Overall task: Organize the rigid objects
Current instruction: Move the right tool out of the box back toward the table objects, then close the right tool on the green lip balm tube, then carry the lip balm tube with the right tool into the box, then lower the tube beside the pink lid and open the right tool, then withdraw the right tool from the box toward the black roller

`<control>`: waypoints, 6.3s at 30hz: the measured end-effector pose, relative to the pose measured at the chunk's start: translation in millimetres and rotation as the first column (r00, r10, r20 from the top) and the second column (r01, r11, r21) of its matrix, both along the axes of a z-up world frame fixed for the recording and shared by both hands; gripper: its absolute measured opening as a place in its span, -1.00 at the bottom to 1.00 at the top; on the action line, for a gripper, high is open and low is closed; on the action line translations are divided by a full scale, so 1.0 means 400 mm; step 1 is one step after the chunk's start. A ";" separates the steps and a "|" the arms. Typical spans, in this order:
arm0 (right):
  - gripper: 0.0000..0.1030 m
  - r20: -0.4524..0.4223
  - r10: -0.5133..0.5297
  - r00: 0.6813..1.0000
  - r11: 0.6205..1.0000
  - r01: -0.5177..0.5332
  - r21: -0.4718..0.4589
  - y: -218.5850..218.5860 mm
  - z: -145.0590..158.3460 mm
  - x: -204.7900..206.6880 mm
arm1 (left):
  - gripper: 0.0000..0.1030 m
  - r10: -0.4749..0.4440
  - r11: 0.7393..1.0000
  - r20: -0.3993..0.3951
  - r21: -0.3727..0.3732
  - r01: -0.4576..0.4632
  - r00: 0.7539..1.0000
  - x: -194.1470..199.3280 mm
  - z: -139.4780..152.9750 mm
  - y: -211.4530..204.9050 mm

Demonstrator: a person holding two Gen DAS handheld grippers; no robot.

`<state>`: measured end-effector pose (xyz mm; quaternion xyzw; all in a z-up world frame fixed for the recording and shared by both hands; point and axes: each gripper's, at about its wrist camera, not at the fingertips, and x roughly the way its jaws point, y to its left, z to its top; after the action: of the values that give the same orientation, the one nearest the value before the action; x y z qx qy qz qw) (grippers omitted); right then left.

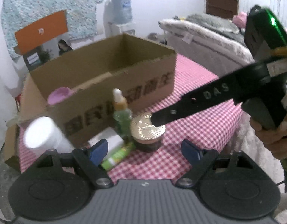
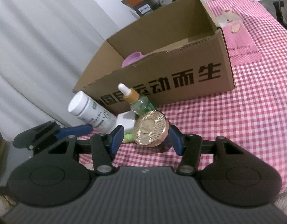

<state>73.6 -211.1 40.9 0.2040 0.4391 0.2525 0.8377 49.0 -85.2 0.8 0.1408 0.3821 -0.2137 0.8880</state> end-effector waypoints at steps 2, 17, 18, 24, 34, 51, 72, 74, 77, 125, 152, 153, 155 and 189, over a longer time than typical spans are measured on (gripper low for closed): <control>0.03 -0.006 0.002 1.000 1.000 -0.002 -0.005 0.006 -0.010 0.007 | 0.62 -0.008 1.000 -0.008 0.016 0.009 1.000 0.011 -0.023 -0.017; -0.12 -0.061 0.059 0.996 0.998 -0.060 -0.016 0.013 -0.051 0.056 | 0.32 0.025 0.999 -0.079 0.047 -0.021 0.997 0.081 -0.078 -0.077; -0.12 -0.063 0.059 0.996 0.998 -0.060 -0.013 0.011 -0.051 0.059 | 0.32 0.027 0.999 -0.082 0.042 -0.024 0.996 0.084 -0.078 -0.078; -0.12 -0.062 0.051 0.997 0.999 -0.052 -0.015 -0.007 -0.048 0.065 | 0.32 0.025 0.999 -0.090 0.029 -0.022 0.996 0.095 -0.078 -0.106; -0.10 -0.049 -0.044 0.998 0.999 0.043 -0.029 -0.094 -0.044 0.062 | 0.31 -0.045 0.999 -0.070 -0.024 0.043 0.997 0.093 -0.084 -0.170; -0.06 -0.058 0.041 0.997 0.998 -0.038 0.058 0.049 -0.004 -0.041 | 0.31 0.053 0.982 0.038 0.180 -0.059 0.998 0.018 -0.093 -0.016; 0.43 -0.201 -0.080 0.976 0.975 0.118 0.189 0.022 -0.116 -0.008 | -0.26 0.046 0.996 -0.150 0.083 -0.033 0.988 0.110 -0.113 -0.017; 0.43 -0.198 -0.086 0.976 0.972 0.126 0.198 0.005 -0.116 -0.015 | -0.31 0.044 0.996 -0.163 0.081 -0.031 0.986 0.110 -0.119 -0.025; 0.40 -0.199 -0.096 0.975 0.967 0.139 0.215 -0.009 -0.119 -0.020 | -0.29 0.031 0.992 -0.127 0.123 -0.015 0.991 0.095 -0.121 -0.038; -0.60 0.102 -0.036 0.994 0.979 0.015 0.202 0.088 0.100 -0.022 | -0.69 0.117 0.993 0.164 -0.051 -0.110 0.979 0.008 0.146 0.060; -0.61 -0.304 0.139 0.943 0.985 -0.101 0.137 0.300 -0.007 0.611 | -0.61 0.168 0.957 -0.204 0.268 -0.110 0.965 0.576 0.049 0.166; -0.60 -0.315 0.142 0.939 0.985 -0.101 0.142 0.304 -0.014 0.615 | -0.60 0.166 0.956 -0.207 0.274 -0.106 0.964 0.577 0.048 0.170; -0.59 -0.334 0.146 0.931 0.984 -0.101 0.149 0.310 -0.027 0.622 | -0.47 0.161 0.954 -0.203 0.281 -0.100 0.966 0.575 0.048 0.171; 0.63 0.177 0.101 0.979 0.993 -0.111 0.047 0.003 0.288 0.136 | 0.82 0.074 0.994 0.065 -0.084 -0.068 0.995 0.115 0.292 0.150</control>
<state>127.9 -210.0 156.1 0.1813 0.3668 0.3260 0.8522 95.1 -25.1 117.7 0.0980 0.3475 -0.1925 0.9125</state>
